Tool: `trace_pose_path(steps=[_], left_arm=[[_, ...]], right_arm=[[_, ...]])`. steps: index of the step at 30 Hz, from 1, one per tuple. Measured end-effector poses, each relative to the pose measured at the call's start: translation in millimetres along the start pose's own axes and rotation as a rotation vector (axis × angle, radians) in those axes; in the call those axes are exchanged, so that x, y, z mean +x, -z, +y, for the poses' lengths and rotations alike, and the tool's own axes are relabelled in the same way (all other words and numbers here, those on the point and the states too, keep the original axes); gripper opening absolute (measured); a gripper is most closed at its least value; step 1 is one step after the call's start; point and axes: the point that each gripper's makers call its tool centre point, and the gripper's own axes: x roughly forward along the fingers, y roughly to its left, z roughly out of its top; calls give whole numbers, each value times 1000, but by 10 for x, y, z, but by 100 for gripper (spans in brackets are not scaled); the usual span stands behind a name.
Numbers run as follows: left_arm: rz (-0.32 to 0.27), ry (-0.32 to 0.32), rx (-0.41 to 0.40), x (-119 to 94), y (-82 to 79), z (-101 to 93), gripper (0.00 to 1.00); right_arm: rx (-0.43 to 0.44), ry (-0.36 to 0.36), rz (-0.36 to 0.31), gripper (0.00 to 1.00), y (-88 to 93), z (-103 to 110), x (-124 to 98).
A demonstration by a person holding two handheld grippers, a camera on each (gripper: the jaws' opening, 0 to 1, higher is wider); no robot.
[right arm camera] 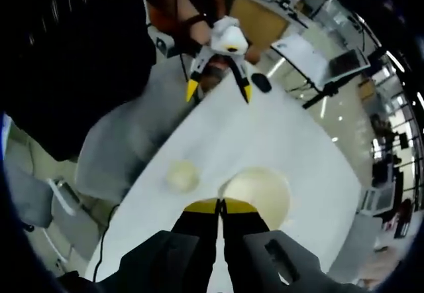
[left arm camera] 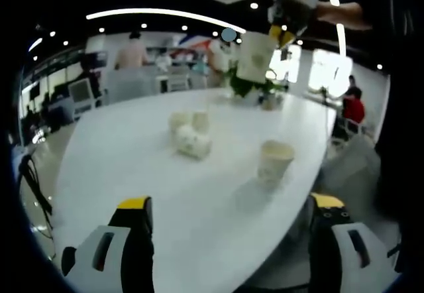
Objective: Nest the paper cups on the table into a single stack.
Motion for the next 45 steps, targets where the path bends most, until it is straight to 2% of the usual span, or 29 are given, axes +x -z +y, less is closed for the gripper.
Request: trace_pose_path(steps=[20, 29, 32, 45], left_arm=[[6, 5, -3, 0, 13, -52, 96], [2, 4, 0, -8, -12, -42, 96], [4, 5, -2, -10, 1, -45, 96], [16, 13, -2, -17, 30, -69, 96]], right_arm=[[30, -102, -50, 0, -158, 514, 346], [36, -122, -54, 0, -128, 604, 458], [6, -126, -46, 0, -119, 640, 501], [53, -138, -47, 0, -1, 682, 688]])
